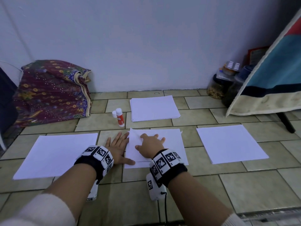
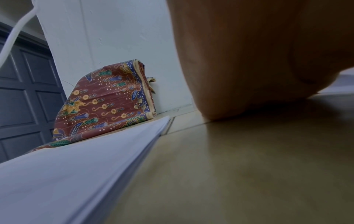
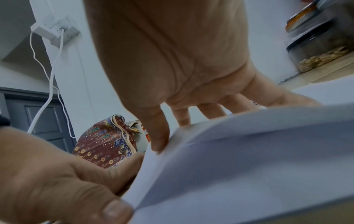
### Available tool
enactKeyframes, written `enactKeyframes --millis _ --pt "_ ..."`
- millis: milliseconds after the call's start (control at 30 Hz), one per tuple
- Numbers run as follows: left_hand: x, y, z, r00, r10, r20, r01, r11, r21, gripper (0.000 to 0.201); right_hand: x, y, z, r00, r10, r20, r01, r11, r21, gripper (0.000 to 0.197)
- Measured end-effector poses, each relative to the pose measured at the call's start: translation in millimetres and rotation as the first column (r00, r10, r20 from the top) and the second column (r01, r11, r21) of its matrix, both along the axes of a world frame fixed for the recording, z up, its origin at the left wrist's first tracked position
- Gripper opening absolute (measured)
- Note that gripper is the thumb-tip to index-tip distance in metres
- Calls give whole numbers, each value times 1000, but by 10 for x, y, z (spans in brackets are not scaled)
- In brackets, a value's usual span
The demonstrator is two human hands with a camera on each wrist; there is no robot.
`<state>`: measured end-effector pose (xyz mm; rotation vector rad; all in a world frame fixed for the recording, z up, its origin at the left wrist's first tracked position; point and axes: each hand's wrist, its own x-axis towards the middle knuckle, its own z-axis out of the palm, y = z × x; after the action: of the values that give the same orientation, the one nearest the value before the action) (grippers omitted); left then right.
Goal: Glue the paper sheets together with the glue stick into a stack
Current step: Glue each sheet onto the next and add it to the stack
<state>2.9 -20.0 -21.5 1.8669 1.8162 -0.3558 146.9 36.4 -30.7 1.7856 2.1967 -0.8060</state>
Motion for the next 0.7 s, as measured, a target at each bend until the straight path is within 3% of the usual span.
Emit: enactKeyframes --millis 233,400,600,700 --pt "-3 -24 64 999 2 33 -1 1000 -29 148 2 32 -39 999 41 36 -41 999 -2 60" --pt "-23 -7 74 999 -4 42 6 999 -44 175 7 52 -83 997 68 42 -68 998 -9 64" --pt "18 -35 87 1000 4 -18 -4 1000 -29 137 18 50 -104 996 84 33 -84 996 -6 63" --pt "28 -45 99 1000 3 -21 -3 1000 -25 131 34 50 -107 996 89 31 -89 996 1 62"
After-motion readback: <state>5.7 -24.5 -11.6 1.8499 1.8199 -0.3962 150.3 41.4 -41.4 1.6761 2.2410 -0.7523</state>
